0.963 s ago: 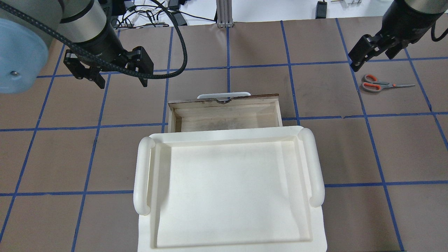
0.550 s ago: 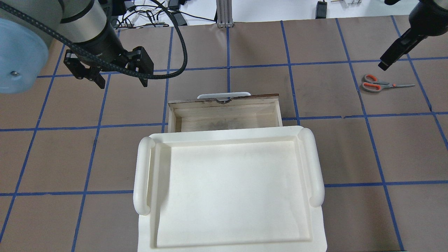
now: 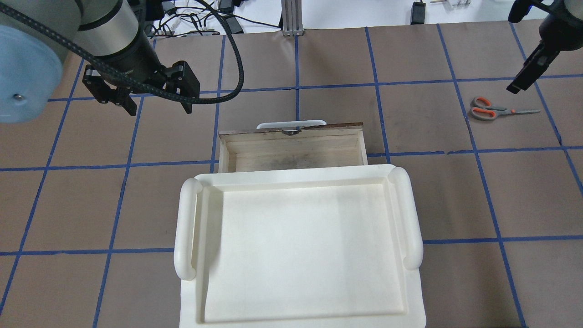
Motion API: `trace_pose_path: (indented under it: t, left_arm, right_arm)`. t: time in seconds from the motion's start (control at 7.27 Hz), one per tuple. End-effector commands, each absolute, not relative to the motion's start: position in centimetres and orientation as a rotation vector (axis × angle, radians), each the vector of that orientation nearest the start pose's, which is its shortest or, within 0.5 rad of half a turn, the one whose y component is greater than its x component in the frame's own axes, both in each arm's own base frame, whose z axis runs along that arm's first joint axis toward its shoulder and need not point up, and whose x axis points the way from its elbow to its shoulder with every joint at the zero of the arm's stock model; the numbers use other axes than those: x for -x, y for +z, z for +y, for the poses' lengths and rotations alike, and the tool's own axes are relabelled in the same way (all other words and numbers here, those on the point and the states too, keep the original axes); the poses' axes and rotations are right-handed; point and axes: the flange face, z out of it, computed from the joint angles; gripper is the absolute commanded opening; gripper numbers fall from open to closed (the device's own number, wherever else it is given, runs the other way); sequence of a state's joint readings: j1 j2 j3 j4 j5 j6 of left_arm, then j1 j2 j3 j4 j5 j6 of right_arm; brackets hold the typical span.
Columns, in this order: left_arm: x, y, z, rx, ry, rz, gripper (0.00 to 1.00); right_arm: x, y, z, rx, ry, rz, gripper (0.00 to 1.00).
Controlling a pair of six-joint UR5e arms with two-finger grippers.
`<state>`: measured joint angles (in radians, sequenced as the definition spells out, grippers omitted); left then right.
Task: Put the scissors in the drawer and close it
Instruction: 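Move the right gripper outward toward the grey-and-orange scissors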
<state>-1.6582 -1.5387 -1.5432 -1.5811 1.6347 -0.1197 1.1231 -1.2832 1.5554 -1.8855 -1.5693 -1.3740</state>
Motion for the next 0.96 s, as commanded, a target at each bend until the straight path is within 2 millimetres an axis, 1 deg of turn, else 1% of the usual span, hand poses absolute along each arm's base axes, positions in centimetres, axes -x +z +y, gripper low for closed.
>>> trace_pose_path:
  t: [0.0, 0.14, 0.28, 0.41, 0.55, 0.69, 0.83]
  left_arm:
    - [16.9, 51.6, -46.9, 0.052, -0.086, 3.081, 1.00]
    - [16.9, 51.6, -46.9, 0.052, -0.086, 3.081, 1.00]
    - [16.8, 51.7, -46.9, 0.052, -0.086, 3.081, 1.00]
    - [16.8, 51.7, -46.9, 0.052, -0.086, 3.081, 1.00]
    - [16.8, 51.7, -46.9, 0.052, -0.083, 3.081, 1.00]
    - [16.8, 51.7, -46.8, 0.052, -0.081, 3.081, 1.00]
    - [16.8, 51.6, -46.8, 0.052, -0.078, 3.081, 1.00]
  right_arm:
    - [16.3, 31.8, -62.3, 1.637, -0.049, 2.715, 1.00]
    - [17.0, 29.7, -63.7, 1.721, -0.086, 2.709, 1.00]
    - [17.5, 28.0, -64.3, 1.790, -0.078, 2.656, 1.00]
    - [18.5, 27.1, -64.7, 1.825, -0.084, 2.641, 1.00]
    - [19.0, 25.5, -65.4, 1.948, -0.101, 2.560, 0.98]
    - [19.9, 24.1, -66.1, 2.055, -0.151, 2.490, 0.96]
    - [20.8, 22.9, -67.1, 2.092, -0.145, 2.457, 0.96]
